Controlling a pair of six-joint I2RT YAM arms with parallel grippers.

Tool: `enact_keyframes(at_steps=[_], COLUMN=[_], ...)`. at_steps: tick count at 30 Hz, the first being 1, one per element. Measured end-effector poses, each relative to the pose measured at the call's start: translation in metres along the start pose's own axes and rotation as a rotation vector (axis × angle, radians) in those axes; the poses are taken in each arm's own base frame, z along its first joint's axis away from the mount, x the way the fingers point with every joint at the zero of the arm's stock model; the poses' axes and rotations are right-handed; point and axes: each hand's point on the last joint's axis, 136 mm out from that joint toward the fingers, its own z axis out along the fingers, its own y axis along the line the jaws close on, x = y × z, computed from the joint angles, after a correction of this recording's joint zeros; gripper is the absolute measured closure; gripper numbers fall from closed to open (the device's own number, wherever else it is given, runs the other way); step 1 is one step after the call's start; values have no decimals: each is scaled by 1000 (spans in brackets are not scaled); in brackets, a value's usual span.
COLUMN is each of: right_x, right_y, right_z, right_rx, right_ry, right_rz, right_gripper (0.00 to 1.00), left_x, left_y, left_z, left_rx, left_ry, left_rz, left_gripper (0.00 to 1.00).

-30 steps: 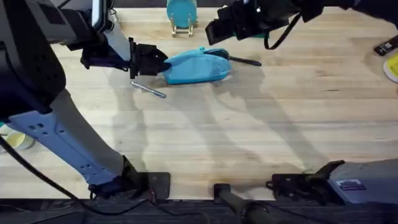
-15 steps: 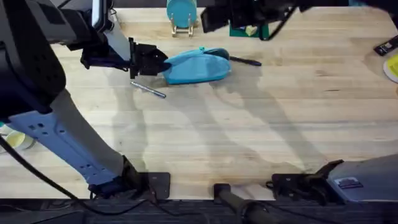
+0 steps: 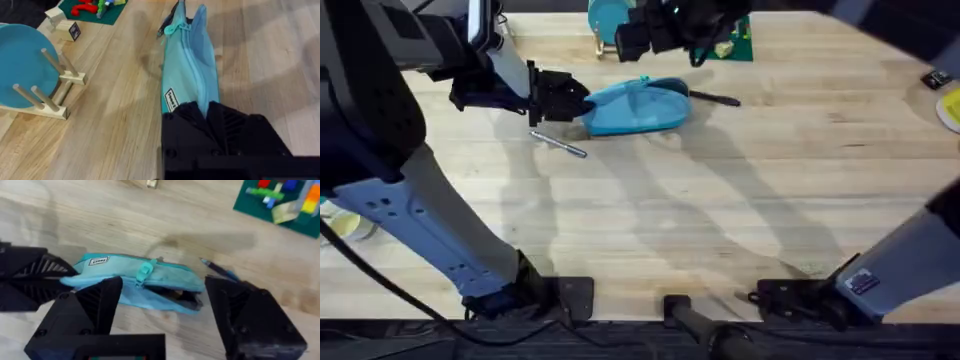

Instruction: Unzip the bag, pick up the pens from the table one at a time and place them inside, then zip the bag closed.

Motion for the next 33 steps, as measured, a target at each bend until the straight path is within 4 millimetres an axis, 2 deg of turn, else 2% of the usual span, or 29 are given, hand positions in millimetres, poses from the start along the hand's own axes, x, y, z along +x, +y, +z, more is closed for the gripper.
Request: enact_keyframes(at_steps=[6,11,17,20,22,26,33], right_x=[12,17,16,15,16,18,24], right_y=[2,5,12,13,14,21,25], right_z=[35,50,53,53,53,53,52], right_rx=[19,14,-20,-27,-33,-70,-90], right_ry=[53,74,71,67,70,85,109], right_rz=[64,73,47,35,32,29,24], right_gripper=[5,7,66,183,225,239,366], left_x=[0,0,0,0,0,0,0], left_y=[0,0,0,0,0,0,0], left_z=[0,0,0,0,0,0,0], left_rx=[0,0,0,0,0,0,1], left_ry=[0,0,0,0,0,1,3], left_rz=[0,0,0,0,0,0,-1], left_gripper=[958,958,958,958,958,958,958])
